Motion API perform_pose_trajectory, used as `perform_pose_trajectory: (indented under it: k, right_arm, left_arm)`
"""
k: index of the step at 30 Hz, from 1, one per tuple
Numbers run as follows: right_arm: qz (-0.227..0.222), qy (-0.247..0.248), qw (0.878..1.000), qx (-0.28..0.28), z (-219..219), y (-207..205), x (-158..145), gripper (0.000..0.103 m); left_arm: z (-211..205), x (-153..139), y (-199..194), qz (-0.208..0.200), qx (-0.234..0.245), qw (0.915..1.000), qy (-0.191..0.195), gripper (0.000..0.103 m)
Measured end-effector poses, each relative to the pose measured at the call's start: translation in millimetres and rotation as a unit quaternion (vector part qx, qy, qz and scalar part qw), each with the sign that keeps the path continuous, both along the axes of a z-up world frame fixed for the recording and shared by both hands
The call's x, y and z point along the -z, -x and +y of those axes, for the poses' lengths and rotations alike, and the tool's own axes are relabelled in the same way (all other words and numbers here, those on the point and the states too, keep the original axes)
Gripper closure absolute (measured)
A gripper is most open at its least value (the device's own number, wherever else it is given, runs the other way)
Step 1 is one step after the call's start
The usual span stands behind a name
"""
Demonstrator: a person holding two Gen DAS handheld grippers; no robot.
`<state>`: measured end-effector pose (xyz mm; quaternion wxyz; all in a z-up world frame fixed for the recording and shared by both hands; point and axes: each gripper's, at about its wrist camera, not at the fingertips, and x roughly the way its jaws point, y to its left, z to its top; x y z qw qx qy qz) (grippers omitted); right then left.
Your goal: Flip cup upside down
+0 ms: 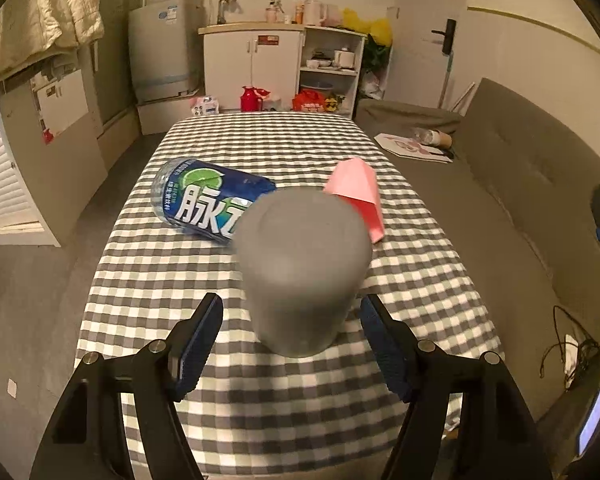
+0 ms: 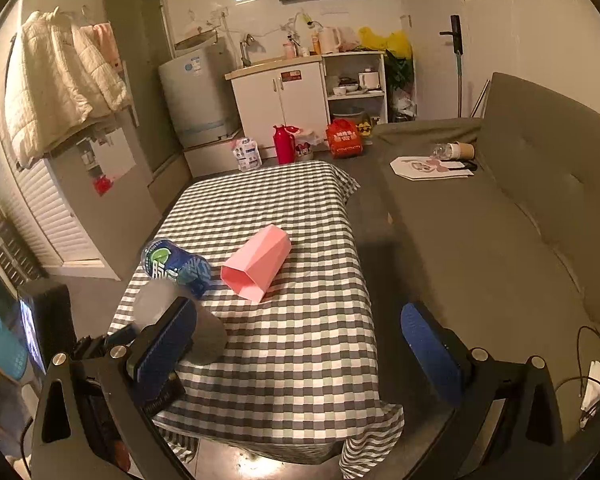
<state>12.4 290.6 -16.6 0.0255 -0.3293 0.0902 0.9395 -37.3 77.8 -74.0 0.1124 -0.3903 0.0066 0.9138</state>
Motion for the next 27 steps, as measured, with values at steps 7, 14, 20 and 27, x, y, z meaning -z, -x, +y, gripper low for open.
perform_pose_trajectory:
  k: [7,14,20,27]
  right_arm:
    - [-0.01,-0.011,1.0,0.0,-5,5,6,0.0]
    - [-0.013,-0.014,1.0,-0.002,-8,7,8,0.0]
    - [-0.005,-0.014,1.0,-0.005,-13,5,6,0.0]
    - [0.038,-0.033,0.999,-0.013,-23,-12,-9,0.0]
  left_arm:
    - [-4,10,4,-0.011,0.001,0.9998,-0.018,0.03]
    - [-6,12,3,-0.016,0.001,0.9997,-0.017,0.03]
    - [-14,-5,-11,0.004,0.005,0.9996,-0.029,0.03]
    - [-35,-53,-32,0.065,0.001,0.997,-0.043,0.03]
